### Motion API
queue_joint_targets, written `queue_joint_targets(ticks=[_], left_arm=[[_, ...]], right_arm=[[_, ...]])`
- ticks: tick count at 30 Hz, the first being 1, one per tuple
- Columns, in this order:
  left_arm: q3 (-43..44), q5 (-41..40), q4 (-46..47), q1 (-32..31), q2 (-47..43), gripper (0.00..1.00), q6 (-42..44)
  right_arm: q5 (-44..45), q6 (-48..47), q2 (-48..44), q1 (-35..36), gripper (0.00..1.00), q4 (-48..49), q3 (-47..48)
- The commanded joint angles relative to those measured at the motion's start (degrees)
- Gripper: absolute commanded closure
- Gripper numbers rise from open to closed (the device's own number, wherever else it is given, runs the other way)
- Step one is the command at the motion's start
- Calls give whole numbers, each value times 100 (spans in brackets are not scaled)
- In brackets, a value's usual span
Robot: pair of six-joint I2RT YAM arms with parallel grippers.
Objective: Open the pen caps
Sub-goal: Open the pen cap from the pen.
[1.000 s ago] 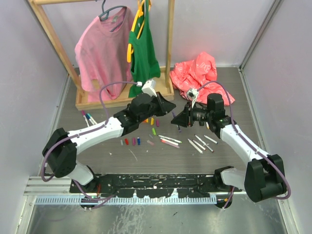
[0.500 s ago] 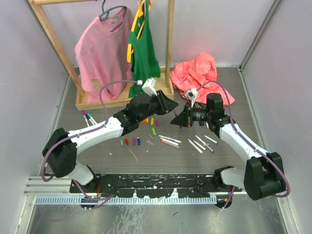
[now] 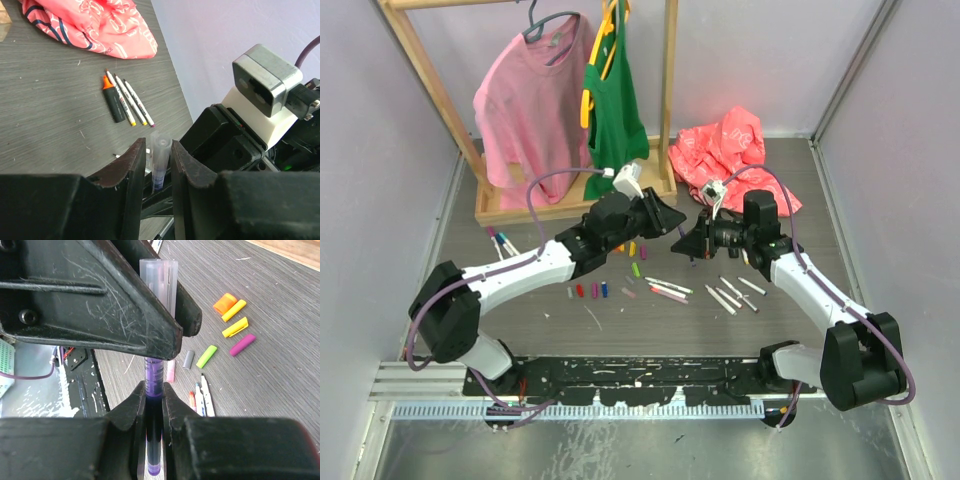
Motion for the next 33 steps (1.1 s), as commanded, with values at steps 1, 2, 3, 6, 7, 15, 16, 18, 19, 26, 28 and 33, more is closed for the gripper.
queue_joint_targets(ticks=[1, 2, 3, 6, 7, 15, 16, 18, 19, 26, 28, 33], left_arm=[[235, -15, 42, -23, 14, 73, -10], [244, -15, 22, -26, 16, 73, -11], [262, -10, -2, -20, 23, 72, -11], [295, 11, -38, -22, 62, 72, -32], [307, 11, -41, -20, 78, 72, -46], [599, -150, -98, 130, 126, 100, -72], [653, -206, -96, 211, 95, 100, -66], [740, -407, -74, 399, -7, 100, 41], [783, -547, -84, 503, -79, 100, 141], [869, -1752, 50, 1069, -793, 100, 988], [815, -1976, 150, 1175, -1006, 100, 1148], [873, -2245, 150, 1340, -1337, 100, 1510]], right_arm=[[87, -129, -85, 26, 99, 47, 265], [91, -131, -85, 31, 99, 53, 265], [90, -132, -89, 32, 99, 48, 263], [132, -164, -102, 33, 99, 42, 254], [150, -180, -103, 32, 99, 37, 256], [265, -413, -136, 90, 99, -92, 256], [273, -433, -133, 100, 99, -109, 256], [262, -455, -129, 111, 99, -135, 263], [239, -468, -125, 112, 99, -155, 263], [152, -641, 14, 253, 99, -497, 379], [124, -702, 47, 297, 99, -576, 412], [63, -752, 66, 357, 99, -653, 440]])
